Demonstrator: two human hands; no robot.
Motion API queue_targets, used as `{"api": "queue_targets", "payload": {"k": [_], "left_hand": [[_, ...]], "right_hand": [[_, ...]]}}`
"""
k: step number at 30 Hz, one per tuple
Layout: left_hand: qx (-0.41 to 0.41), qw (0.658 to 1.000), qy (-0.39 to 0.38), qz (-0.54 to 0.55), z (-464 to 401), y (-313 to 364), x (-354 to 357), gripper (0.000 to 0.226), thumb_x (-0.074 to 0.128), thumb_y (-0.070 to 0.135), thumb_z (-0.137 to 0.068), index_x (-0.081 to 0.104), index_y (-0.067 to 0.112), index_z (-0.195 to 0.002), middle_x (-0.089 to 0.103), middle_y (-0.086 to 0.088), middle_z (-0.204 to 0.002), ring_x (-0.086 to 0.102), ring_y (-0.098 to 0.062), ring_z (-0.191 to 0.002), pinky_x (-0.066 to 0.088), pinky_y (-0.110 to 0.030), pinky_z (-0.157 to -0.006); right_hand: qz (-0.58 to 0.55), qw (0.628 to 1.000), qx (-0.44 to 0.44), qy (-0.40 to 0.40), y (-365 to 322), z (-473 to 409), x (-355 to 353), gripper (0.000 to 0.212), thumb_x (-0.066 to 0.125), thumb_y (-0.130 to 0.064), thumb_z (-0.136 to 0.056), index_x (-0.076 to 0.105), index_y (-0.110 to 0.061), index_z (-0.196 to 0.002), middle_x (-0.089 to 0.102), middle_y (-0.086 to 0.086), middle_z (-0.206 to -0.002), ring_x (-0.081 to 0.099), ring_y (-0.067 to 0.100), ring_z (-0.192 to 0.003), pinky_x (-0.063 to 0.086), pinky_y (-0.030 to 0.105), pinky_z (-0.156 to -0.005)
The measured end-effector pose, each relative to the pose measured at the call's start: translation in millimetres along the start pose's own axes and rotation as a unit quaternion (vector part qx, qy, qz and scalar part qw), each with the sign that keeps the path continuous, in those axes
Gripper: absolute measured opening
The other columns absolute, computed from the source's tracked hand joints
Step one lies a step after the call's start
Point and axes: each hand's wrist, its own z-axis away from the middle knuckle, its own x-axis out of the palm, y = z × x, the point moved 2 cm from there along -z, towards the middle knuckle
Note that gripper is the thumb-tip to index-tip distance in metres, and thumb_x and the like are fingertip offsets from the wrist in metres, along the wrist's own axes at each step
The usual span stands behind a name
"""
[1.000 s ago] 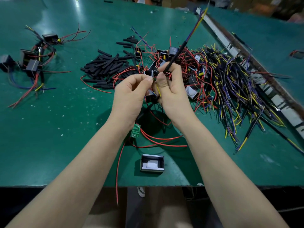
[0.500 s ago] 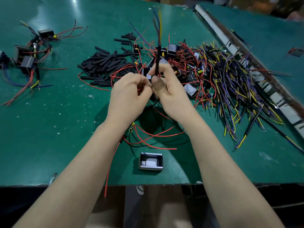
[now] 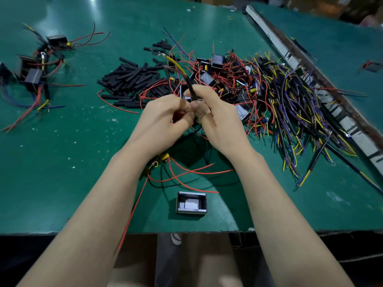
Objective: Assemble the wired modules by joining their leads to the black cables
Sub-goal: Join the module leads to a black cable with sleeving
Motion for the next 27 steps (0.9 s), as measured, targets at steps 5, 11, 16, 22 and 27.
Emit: {"api": "queue_targets", "payload": {"k": [5, 11, 16, 22, 27], "left_hand": [[-0.054, 0.991, -0.056, 0.105, 0.1, -3.8, -1.5, 0.014, 0.062, 0.021, -0.091, 0.067, 0.015, -0.080, 0.065, -0.004, -0.077, 0.055, -0.018, -0.070, 0.043, -0.029, -0.067], [-0.106, 0.954, -0.082, 0.269, 0.2, 0.3, -4.0, 0.012, 0.062, 0.006, -0.086, 0.067, 0.015, -0.079, 0.063, 0.006, -0.074, 0.051, -0.003, -0.070, 0.042, -0.016, -0.070], [-0.122, 0.916, -0.103, 0.367, 0.1, 2.2, -1.6, 0.012, 0.060, 0.008, -0.088, 0.066, 0.014, -0.080, 0.053, 0.014, -0.054, 0.039, 0.002, -0.051, 0.032, -0.010, -0.052], [-0.157, 0.873, -0.098, 0.451, -0.5, 3.6, 5.0, 0.016, 0.058, 0.020, -0.083, 0.070, 0.017, -0.073, 0.038, -0.007, -0.065, 0.023, -0.011, -0.055, 0.013, -0.032, -0.058], [-0.168, 0.858, -0.081, 0.478, 0.3, 2.8, 8.4, 0.021, 0.057, 0.018, -0.086, 0.072, 0.019, -0.071, 0.047, -0.006, -0.071, 0.032, -0.006, -0.058, 0.014, -0.027, -0.059]], "right_hand": [[-0.014, 1.000, -0.007, 0.027, -0.3, -0.2, -2.7, 0.033, 0.046, -0.016, -0.097, 0.054, -0.025, -0.128, 0.055, -0.018, -0.079, 0.051, 0.008, -0.066, 0.049, 0.032, -0.066], [-0.170, 0.985, 0.014, 0.037, -11.9, -2.0, -11.7, 0.015, 0.048, -0.026, -0.100, 0.053, -0.034, -0.112, 0.048, 0.009, -0.065, 0.038, 0.009, -0.057, 0.033, 0.022, -0.057], [-0.300, 0.952, 0.058, 0.004, -17.7, -4.4, -16.2, 0.014, 0.044, -0.021, -0.102, 0.052, -0.031, -0.107, 0.046, 0.000, -0.059, 0.042, 0.007, -0.051, 0.033, 0.016, -0.048], [-0.399, 0.909, 0.120, -0.008, -17.2, -4.6, -11.4, 0.011, 0.044, -0.022, -0.103, 0.053, -0.028, -0.104, 0.047, -0.012, -0.056, 0.038, 0.007, -0.052, 0.025, 0.015, -0.039], [-0.405, 0.903, 0.139, 0.012, -17.4, -4.6, -7.4, 0.007, 0.046, -0.024, -0.102, 0.052, -0.027, -0.102, 0.048, -0.012, -0.053, 0.037, 0.005, -0.048, 0.024, 0.015, -0.039]]}}
